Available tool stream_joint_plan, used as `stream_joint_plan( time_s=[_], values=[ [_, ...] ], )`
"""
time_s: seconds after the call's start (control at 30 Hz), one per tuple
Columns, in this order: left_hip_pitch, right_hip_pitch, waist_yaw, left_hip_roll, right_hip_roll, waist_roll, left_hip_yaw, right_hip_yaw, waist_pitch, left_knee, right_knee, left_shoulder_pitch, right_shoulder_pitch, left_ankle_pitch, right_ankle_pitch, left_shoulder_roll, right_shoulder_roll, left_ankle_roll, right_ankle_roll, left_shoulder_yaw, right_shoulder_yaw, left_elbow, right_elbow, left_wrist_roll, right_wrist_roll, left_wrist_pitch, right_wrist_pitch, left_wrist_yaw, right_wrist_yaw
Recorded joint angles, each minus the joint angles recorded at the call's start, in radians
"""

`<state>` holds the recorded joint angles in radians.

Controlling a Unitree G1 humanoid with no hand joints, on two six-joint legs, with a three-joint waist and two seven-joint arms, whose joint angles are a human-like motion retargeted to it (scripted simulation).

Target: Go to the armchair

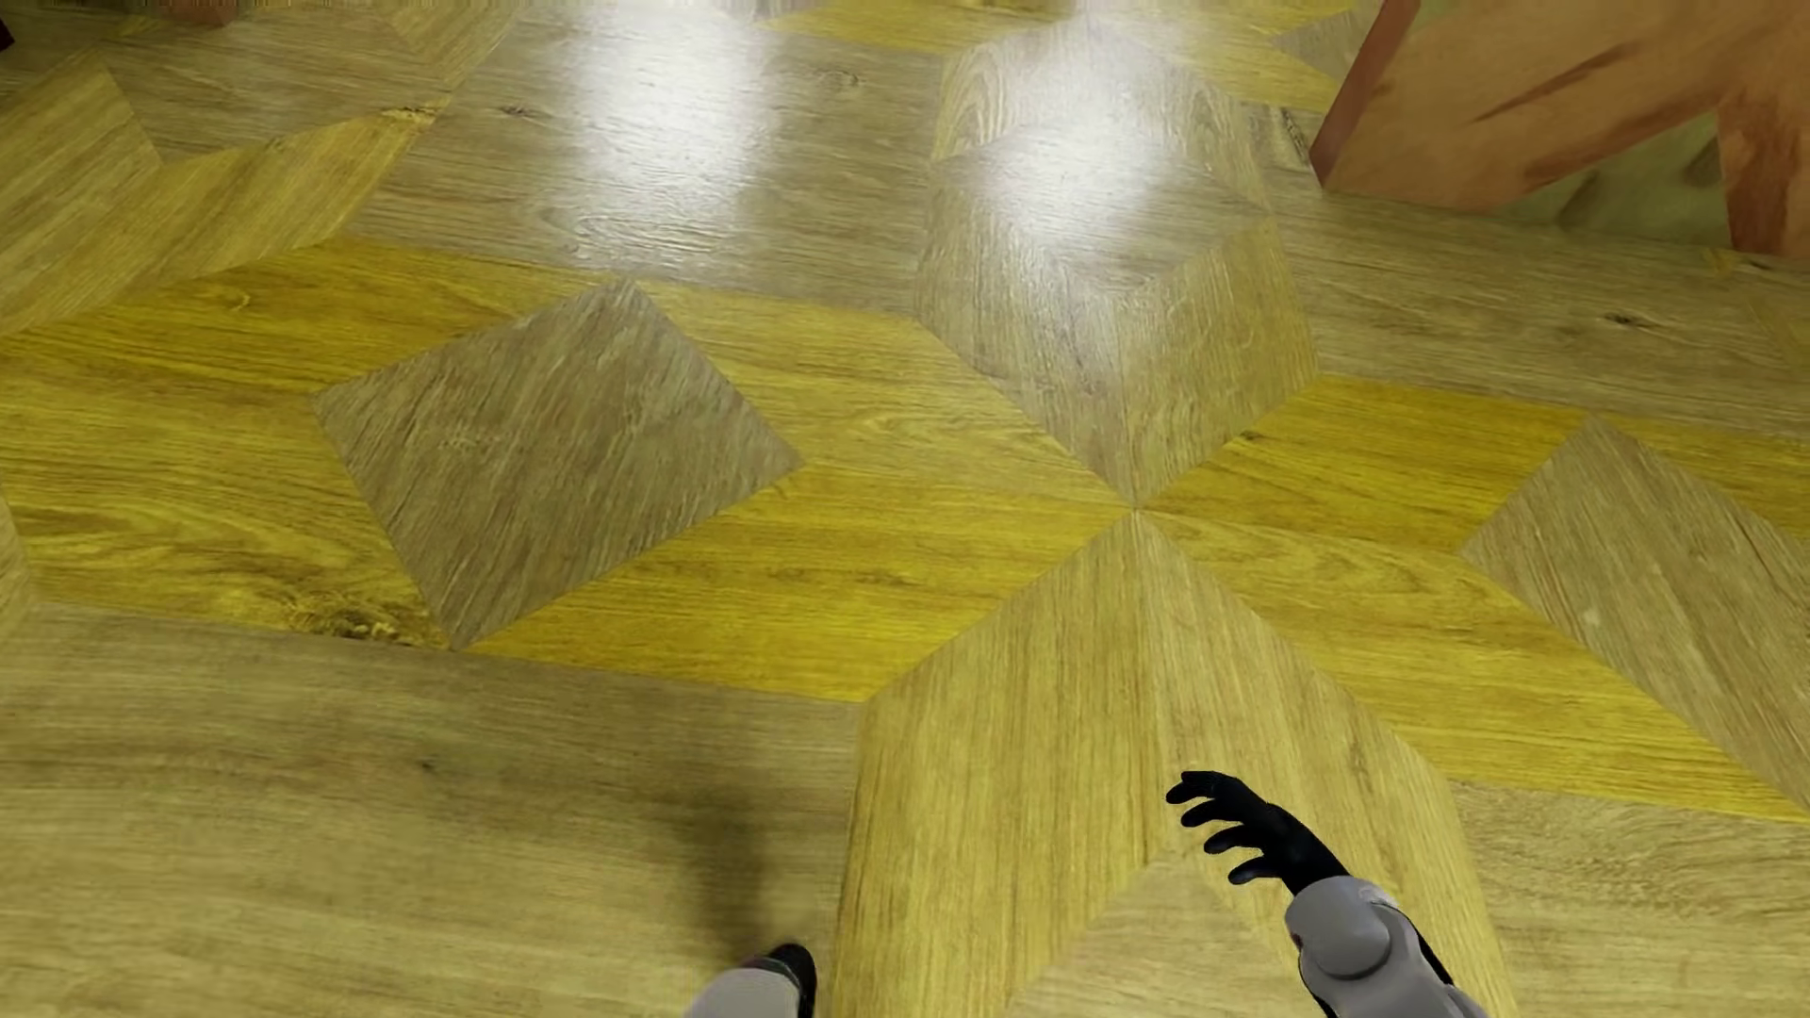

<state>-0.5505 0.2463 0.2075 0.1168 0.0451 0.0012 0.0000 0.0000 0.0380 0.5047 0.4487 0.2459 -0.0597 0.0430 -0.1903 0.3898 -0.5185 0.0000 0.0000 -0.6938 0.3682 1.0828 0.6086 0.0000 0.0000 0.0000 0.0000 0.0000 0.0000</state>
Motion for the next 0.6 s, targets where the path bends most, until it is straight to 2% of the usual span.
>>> stream_joint_plan(
  time_s=[0.07,0.13,0.17,0.23,0.3,0.4,0.43,0.47,0.5,0.53,0.57,0.6],
  values=[
    [-0.022,-0.004,0.004,-0.007,-0.044,-0.017,0.000,0.000,-0.003,0.179,0.125,-0.019,0.078,0.012,0.242,-0.014,0.050,0.000,0.000,-0.012,0.024,0.019,0.060,0.000,0.000,0.000,0.000,0.000,0.000],
    [0.047,-0.187,-0.028,-0.042,-0.066,-0.019,0.000,0.000,0.010,0.264,0.510,-0.049,0.151,-0.098,0.488,-0.016,0.088,0.000,0.000,0.030,0.117,-0.022,0.141,0.000,0.000,0.000,0.000,0.000,0.000],
    [0.130,-0.285,-0.062,-0.056,-0.069,-0.019,0.000,0.000,0.026,0.248,0.713,-0.068,0.172,-0.138,0.528,-0.014,0.101,0.000,0.000,0.061,0.179,-0.062,0.167,0.000,0.000,0.000,0.000,0.000,0.000],
    [0.266,-0.468,-0.155,-0.071,-0.042,-0.001,0.000,0.000,0.040,0.195,0.944,-0.109,0.241,-0.175,0.488,0.002,0.123,0.000,0.000,0.136,0.252,-0.155,0.170,0.000,0.000,0.000,0.000,0.000,0.000],
    [0.402,-0.609,-0.264,-0.062,-0.026,0.022,0.000,0.000,0.048,0.136,0.873,-0.157,0.334,-0.193,0.501,0.027,0.130,0.000,0.000,0.190,0.278,-0.235,0.137,0.000,0.000,0.000,0.000,0.000,0.000],
    [0.579,-0.702,-0.372,-0.038,-0.030,0.036,0.000,0.000,0.059,0.088,0.398,-0.238,0.443,-0.240,0.634,0.062,0.136,0.000,0.000,0.272,0.306,-0.336,0.097,0.000,0.000,0.000,0.000,0.000,0.000],
    [0.626,-0.702,-0.385,-0.039,-0.030,0.032,0.000,0.000,0.057,0.080,0.217,-0.265,0.457,-0.266,0.616,0.069,0.142,0.000,0.000,0.296,0.325,-0.355,0.107,0.000,0.000,0.000,0.000,0.000,0.000],
    [0.672,-0.689,-0.390,-0.044,-0.034,0.026,0.000,0.000,0.051,0.071,0.050,-0.290,0.461,-0.290,0.441,0.071,0.149,0.000,0.000,0.314,0.342,-0.364,0.126,0.000,0.000,0.000,0.000,0.000,0.000],
    [0.729,-0.666,-0.388,-0.049,-0.036,0.018,0.000,0.000,0.047,0.059,0.042,-0.307,0.457,-0.305,0.211,0.070,0.156,0.000,0.000,0.328,0.360,-0.367,0.147,0.000,0.000,0.000,0.000,0.000,0.000],
    [0.777,-0.646,-0.391,-0.046,-0.039,0.013,0.000,0.000,0.044,0.054,-0.224,-0.316,0.447,-0.310,0.186,0.066,0.159,0.000,0.000,0.340,0.374,-0.368,0.164,0.000,0.000,0.000,0.000,0.000,0.000],
    [0.804,-0.641,-0.402,-0.037,-0.042,0.013,0.000,0.000,0.042,0.062,-0.281,-0.317,0.437,-0.306,0.201,0.060,0.159,0.000,0.000,0.339,0.382,-0.366,0.175,0.000,0.000,0.000,0.000,0.000,0.000],
    [0.795,-0.690,-0.403,-0.019,-0.030,0.020,0.000,0.000,0.033,0.097,-0.020,-0.312,0.420,-0.282,0.185,0.053,0.154,0.000,0.000,0.337,0.379,-0.367,0.170,0.000,0.000,0.000,0.000,0.000,0.000]
  ],
)
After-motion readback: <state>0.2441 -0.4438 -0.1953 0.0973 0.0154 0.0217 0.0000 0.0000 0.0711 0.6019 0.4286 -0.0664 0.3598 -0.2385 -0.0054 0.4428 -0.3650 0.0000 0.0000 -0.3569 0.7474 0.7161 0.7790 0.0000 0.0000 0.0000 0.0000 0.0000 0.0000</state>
